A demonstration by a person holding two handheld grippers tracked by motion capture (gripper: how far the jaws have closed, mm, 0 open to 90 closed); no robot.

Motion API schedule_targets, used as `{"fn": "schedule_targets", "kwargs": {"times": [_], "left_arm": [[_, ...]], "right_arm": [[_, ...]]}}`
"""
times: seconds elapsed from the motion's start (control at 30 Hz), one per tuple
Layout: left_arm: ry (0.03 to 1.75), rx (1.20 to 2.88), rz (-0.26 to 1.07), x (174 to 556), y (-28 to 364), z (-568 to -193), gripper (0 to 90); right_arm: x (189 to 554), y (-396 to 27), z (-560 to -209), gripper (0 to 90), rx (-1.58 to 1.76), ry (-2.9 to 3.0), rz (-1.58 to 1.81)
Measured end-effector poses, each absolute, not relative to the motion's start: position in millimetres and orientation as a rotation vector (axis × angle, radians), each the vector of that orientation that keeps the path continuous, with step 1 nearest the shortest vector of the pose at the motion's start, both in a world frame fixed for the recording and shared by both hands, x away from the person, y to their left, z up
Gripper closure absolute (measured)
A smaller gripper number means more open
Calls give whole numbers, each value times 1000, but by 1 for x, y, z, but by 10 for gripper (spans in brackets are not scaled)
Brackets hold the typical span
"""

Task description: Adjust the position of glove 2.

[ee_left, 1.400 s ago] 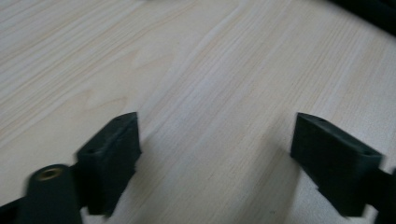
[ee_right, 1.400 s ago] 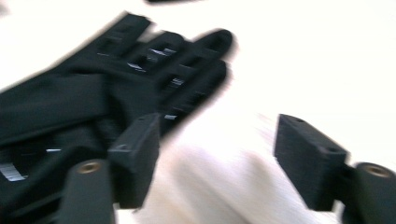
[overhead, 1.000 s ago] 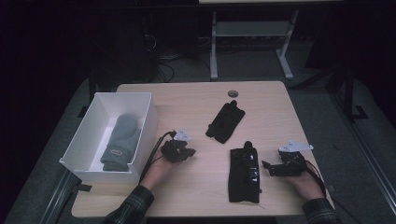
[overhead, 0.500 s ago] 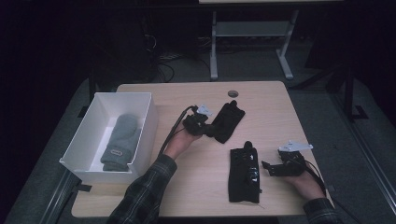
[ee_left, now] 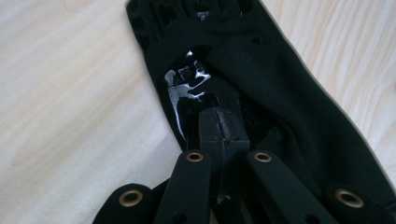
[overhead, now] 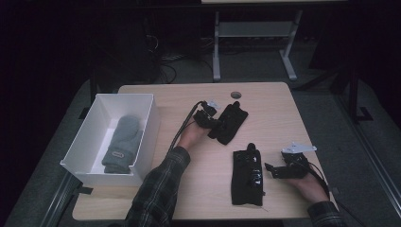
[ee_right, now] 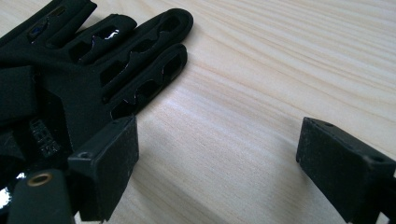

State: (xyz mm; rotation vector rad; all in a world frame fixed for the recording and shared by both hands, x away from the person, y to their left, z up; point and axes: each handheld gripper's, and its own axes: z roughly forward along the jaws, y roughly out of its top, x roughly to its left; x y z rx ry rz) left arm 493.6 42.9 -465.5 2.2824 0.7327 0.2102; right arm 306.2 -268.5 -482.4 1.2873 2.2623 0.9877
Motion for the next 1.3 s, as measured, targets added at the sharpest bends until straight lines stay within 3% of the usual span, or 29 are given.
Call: {"fn": "schedule_targets", "kwargs": {"times": [1.3], "left_arm": [[617, 2397, 51, 358, 103, -455, 897]], "right_arm": [[306, -268, -482, 130, 1287, 2265, 983]]}}
